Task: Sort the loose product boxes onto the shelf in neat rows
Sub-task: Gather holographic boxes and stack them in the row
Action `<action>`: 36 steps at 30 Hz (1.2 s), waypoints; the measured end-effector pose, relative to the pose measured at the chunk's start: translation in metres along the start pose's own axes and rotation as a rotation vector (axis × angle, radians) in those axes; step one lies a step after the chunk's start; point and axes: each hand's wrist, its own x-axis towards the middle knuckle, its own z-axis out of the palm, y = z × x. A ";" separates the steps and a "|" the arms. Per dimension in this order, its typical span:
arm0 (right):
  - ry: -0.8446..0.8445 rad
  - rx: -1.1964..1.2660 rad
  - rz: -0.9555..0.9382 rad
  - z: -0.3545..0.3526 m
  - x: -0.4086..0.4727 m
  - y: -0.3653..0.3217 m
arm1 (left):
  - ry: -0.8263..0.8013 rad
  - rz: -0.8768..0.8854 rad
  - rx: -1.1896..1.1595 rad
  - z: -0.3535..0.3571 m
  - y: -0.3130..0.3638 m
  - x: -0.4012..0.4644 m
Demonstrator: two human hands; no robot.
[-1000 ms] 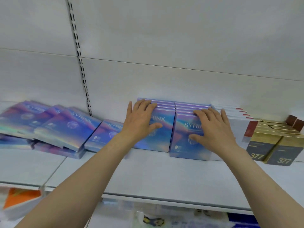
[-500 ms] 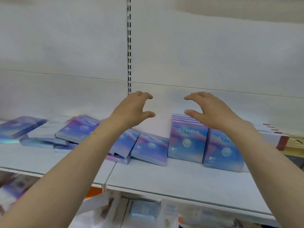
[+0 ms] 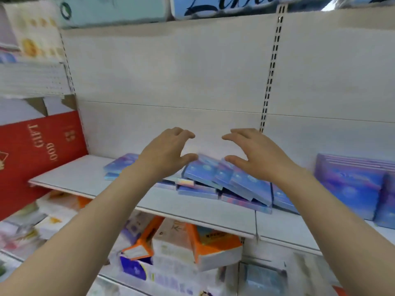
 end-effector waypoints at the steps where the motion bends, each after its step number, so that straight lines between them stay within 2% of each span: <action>1: -0.005 0.013 -0.003 0.006 0.008 -0.015 | -0.006 -0.011 0.009 -0.004 -0.015 -0.007; 7: -0.049 0.072 -0.030 0.044 0.060 -0.084 | -0.022 -0.075 0.003 -0.014 -0.096 -0.030; 14: -0.102 0.105 -0.044 0.106 0.125 -0.107 | -0.020 -0.166 -0.037 0.013 -0.180 -0.024; 17: -0.147 0.143 0.024 0.150 0.156 -0.100 | -0.046 -0.191 -0.037 0.039 -0.220 -0.010; 22: -0.381 0.173 0.210 0.232 0.197 -0.089 | -0.148 -0.254 -0.135 0.100 -0.270 0.018; 25: -0.352 0.393 0.216 0.264 0.232 -0.116 | -0.212 -0.310 -0.166 0.133 -0.293 0.032; 28: -0.402 0.585 0.253 0.293 0.270 -0.157 | -0.218 -0.418 -0.146 0.151 -0.326 0.038; 32: -0.465 0.531 0.354 0.332 0.296 -0.176 | -0.275 -0.581 -0.131 0.159 -0.380 0.031; 36: -0.499 0.462 0.440 0.350 0.302 -0.176 | -0.379 -0.743 -0.237 0.160 -0.390 0.031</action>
